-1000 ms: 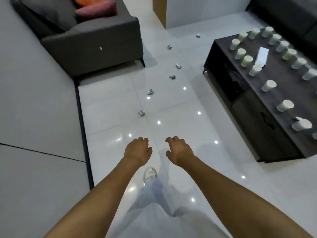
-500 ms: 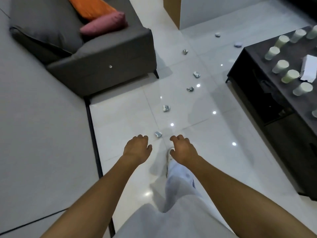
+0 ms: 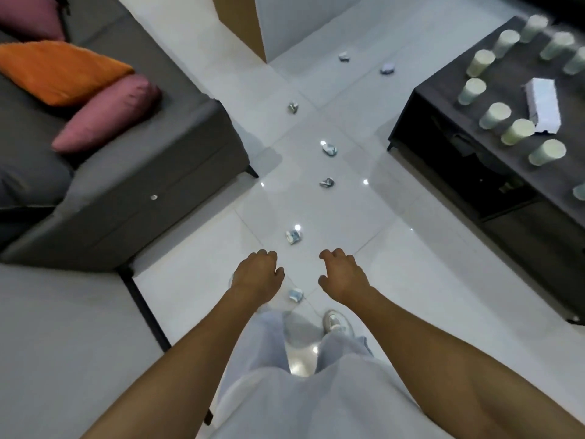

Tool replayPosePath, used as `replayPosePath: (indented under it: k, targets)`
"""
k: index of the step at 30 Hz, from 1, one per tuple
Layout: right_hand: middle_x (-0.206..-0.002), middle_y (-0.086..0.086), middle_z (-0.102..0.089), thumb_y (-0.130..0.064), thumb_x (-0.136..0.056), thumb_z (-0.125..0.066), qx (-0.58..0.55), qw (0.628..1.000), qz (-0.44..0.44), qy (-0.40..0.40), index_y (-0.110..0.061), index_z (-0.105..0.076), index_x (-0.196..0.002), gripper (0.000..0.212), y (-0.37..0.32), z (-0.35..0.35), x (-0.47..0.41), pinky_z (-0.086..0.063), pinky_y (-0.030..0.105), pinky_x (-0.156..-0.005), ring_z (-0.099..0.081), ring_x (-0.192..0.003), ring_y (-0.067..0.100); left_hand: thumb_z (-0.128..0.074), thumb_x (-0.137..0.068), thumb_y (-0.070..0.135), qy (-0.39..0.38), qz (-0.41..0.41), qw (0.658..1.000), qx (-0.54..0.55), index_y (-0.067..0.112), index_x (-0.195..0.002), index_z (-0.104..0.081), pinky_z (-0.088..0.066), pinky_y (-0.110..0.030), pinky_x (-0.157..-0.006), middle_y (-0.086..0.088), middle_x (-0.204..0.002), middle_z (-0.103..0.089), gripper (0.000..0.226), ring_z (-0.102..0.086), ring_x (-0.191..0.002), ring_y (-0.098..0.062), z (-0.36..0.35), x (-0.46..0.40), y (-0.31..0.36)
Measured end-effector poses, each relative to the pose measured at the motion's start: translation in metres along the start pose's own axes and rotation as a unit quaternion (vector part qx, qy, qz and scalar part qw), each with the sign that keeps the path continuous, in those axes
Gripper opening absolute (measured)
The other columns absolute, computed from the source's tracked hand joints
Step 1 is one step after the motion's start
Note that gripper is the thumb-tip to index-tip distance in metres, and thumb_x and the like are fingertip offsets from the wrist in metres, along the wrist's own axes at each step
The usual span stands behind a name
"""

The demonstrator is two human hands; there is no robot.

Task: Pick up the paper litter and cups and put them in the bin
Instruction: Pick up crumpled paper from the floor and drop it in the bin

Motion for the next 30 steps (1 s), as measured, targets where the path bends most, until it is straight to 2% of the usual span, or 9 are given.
replayPosePath:
  k: [6, 10, 15, 20, 30]
  targets:
    - [-0.131, 0.011, -0.042, -0.018, -0.092, -0.049, -0.093, 0.983, -0.153, 0.032, -0.014, -0.039, -0.135, 0.045, -0.035, -0.004, -0.052, -0.041, 0.037, -0.087, -0.045, -0.114, 0.031, -0.040, -0.098, 0.031, -0.043, -0.142, 0.983, -0.106, 0.008, -0.123, -0.052, -0.043, -0.033, -0.085, -0.010, -0.118, -0.056, 0.036, -0.053, -0.109, -0.026, 0.041, -0.094, -0.044]
    - [-0.131, 0.012, -0.042, -0.018, -0.091, -0.049, -0.171, 0.953, -0.243, 0.062, -0.014, -0.039, -0.135, 0.045, -0.070, -0.017, -0.062, -0.041, 0.039, -0.088, -0.044, -0.114, 0.032, -0.040, -0.098, 0.030, -0.071, -0.246, 0.948, -0.188, 0.007, -0.125, -0.050, -0.043, -0.034, -0.087, -0.011, -0.120, -0.054, 0.037, -0.051, -0.112, -0.027, 0.067, -0.135, -0.054]
    - [-0.132, 0.011, -0.042, -0.018, -0.091, -0.050, -0.255, 0.903, -0.331, 0.097, -0.015, -0.037, -0.138, 0.049, -0.096, -0.038, -0.047, -0.044, 0.038, -0.088, -0.045, -0.114, 0.032, -0.040, -0.098, 0.032, -0.101, -0.325, 0.907, -0.250, 0.008, -0.127, -0.048, -0.043, -0.037, -0.091, -0.011, -0.122, -0.053, 0.038, -0.049, -0.114, -0.028, 0.073, -0.152, -0.050]
    - [-0.132, 0.012, -0.041, -0.020, -0.092, -0.051, -0.314, 0.856, -0.398, 0.103, -0.014, -0.038, -0.137, 0.047, -0.106, -0.068, -0.023, -0.046, 0.039, -0.089, -0.045, -0.115, 0.031, -0.040, -0.098, 0.031, -0.110, -0.365, 0.886, -0.264, 0.008, -0.127, -0.048, -0.044, -0.037, -0.090, -0.010, -0.121, -0.053, 0.038, -0.049, -0.114, -0.027, 0.066, -0.148, -0.046]
    - [-0.131, 0.013, -0.041, -0.015, -0.090, -0.052, -0.394, 0.786, -0.459, 0.132, -0.014, -0.039, -0.137, 0.049, -0.131, -0.106, -0.012, -0.044, 0.036, -0.084, -0.043, -0.115, 0.032, -0.039, -0.098, 0.028, -0.118, -0.372, 0.870, -0.302, 0.008, -0.123, -0.050, -0.043, -0.035, -0.087, -0.010, -0.120, -0.053, 0.034, -0.050, -0.111, -0.026, 0.049, -0.150, -0.077]
Point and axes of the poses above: each hand's wrist, its own x-axis away from the middle knuckle, its own z-axis out of the back of the hand, y = z × x, the point moved 5 cm from there along -x, towards the middle knuckle
